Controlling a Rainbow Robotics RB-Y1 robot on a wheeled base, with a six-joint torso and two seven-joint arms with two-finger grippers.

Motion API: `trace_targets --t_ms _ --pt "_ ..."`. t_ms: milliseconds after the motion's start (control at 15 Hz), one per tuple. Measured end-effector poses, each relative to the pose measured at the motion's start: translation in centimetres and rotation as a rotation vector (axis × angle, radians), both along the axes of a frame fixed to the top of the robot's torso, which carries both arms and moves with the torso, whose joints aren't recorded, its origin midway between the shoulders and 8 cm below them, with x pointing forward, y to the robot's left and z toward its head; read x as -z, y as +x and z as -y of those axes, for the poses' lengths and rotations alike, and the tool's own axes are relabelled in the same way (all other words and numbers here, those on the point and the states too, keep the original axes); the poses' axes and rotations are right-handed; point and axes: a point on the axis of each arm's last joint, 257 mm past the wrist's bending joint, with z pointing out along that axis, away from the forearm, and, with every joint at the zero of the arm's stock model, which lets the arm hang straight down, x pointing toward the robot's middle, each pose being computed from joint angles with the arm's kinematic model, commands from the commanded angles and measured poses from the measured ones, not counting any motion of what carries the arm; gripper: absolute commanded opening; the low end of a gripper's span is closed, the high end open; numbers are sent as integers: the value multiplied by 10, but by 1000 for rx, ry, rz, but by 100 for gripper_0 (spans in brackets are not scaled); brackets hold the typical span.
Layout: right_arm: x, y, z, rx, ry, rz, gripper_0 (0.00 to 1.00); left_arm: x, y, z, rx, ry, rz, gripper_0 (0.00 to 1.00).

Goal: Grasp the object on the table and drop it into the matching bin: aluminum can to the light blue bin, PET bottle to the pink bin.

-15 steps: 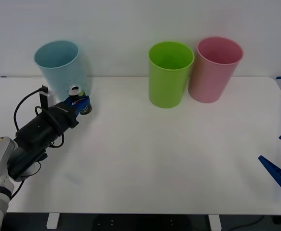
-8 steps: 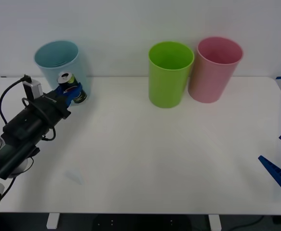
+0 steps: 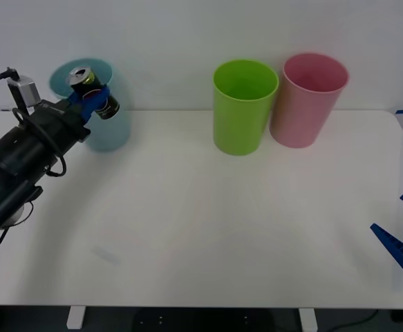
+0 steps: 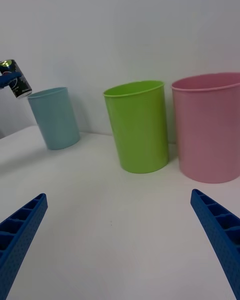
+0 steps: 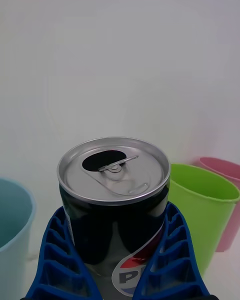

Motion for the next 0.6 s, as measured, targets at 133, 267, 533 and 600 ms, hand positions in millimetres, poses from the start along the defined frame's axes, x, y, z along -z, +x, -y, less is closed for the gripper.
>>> trace_targets --t_ms 133,267,533,600 --pt "0 0 0 0 0 0 100 -17 10 1 -7 -10 3 1" --pt "0 0 0 0 0 0 100 -35 24 -1 -41 -21 8 1" --pt "0 0 0 0 0 0 100 -46 57 -6 -99 -2 -4 1" --pt "0 0 0 0 0 0 100 -49 65 -7 -112 4 -6 1"
